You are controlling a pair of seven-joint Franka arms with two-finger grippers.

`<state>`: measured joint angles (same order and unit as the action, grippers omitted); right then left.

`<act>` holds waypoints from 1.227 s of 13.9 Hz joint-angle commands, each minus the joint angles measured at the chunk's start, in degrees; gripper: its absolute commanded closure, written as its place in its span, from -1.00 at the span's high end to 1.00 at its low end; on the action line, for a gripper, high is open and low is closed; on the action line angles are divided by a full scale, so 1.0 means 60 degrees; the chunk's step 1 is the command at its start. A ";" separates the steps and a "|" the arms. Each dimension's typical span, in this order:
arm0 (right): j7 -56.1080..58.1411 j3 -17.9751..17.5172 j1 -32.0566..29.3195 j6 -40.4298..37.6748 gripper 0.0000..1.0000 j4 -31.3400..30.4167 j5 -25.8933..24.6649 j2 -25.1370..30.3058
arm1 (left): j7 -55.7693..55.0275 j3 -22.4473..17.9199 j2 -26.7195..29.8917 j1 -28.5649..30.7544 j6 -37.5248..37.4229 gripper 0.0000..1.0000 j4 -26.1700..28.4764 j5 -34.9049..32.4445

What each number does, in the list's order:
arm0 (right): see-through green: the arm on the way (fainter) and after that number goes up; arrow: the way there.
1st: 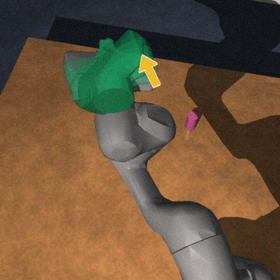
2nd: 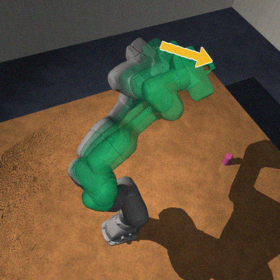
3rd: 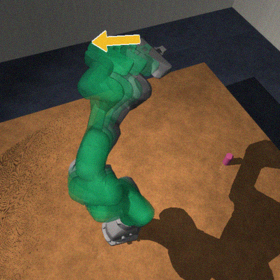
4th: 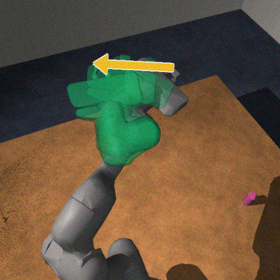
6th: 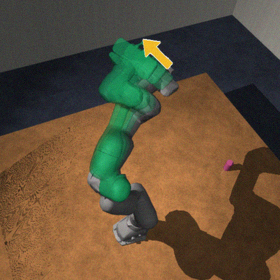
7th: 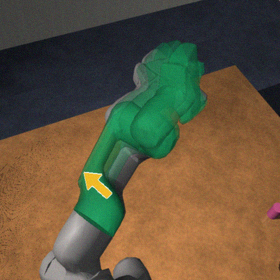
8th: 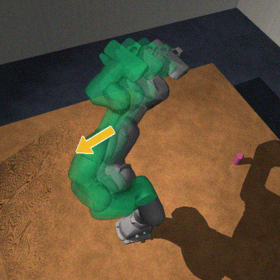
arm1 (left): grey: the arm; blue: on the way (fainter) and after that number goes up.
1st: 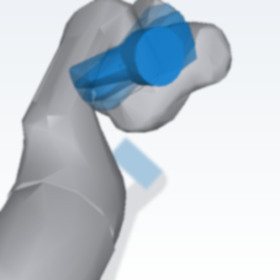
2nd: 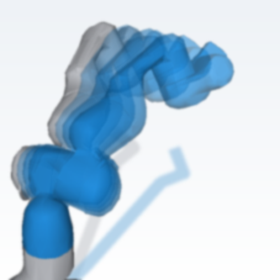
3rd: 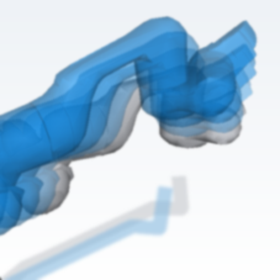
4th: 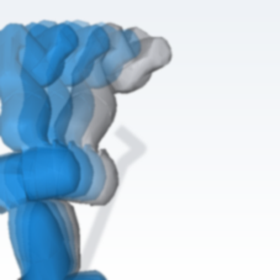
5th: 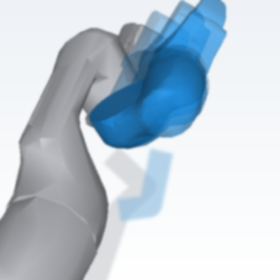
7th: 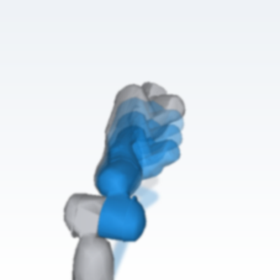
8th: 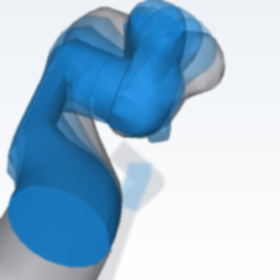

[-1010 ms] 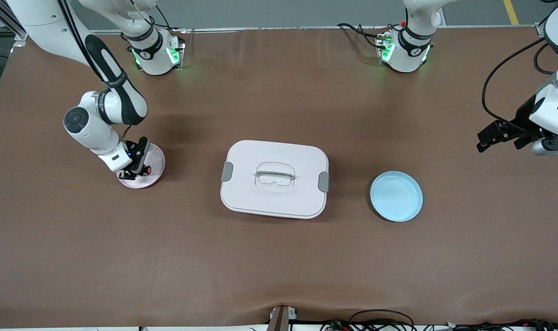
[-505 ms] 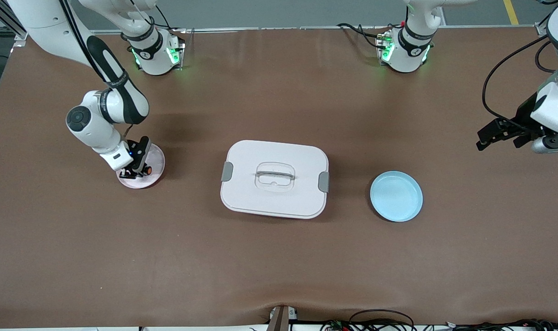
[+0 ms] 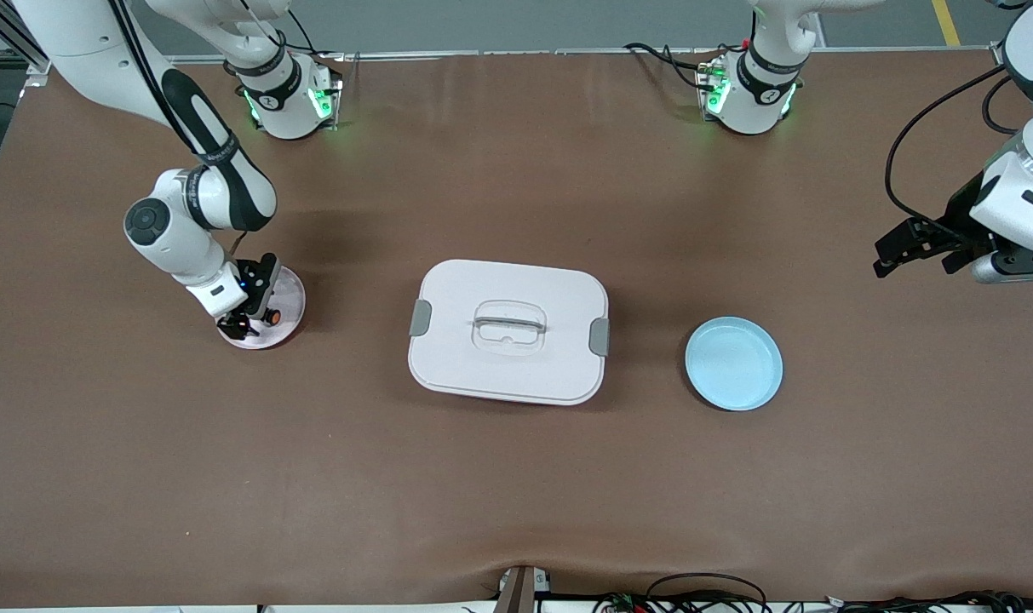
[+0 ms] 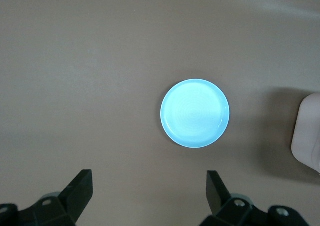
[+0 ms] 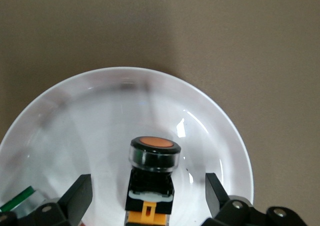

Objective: Transfer orange switch to right arm and place

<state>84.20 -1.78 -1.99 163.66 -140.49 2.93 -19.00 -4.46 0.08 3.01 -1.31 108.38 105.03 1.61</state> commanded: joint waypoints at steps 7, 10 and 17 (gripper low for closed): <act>-0.1490 -0.0025 -0.0063 -0.4663 1.00 0.1891 -0.0152 0.0983 | 0.0172 -0.0146 0.0318 -0.0134 -0.0485 1.00 -0.0205 0.0011; -0.2881 0.0004 -0.0093 -0.7435 1.00 0.3445 -0.0167 0.1246 | 0.0202 -0.0117 0.0363 -0.0133 -0.1027 1.00 -0.0556 0.0011; -0.6685 -0.0025 -0.0093 -1.0602 1.00 0.5905 -0.0985 0.2009 | 0.0158 -0.0029 0.0817 -0.0206 -0.2168 1.00 -0.1039 -0.0004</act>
<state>51.53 -1.38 -2.42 104.36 -109.75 -0.14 -6.97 -4.33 0.02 7.72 -2.12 98.29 100.70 1.61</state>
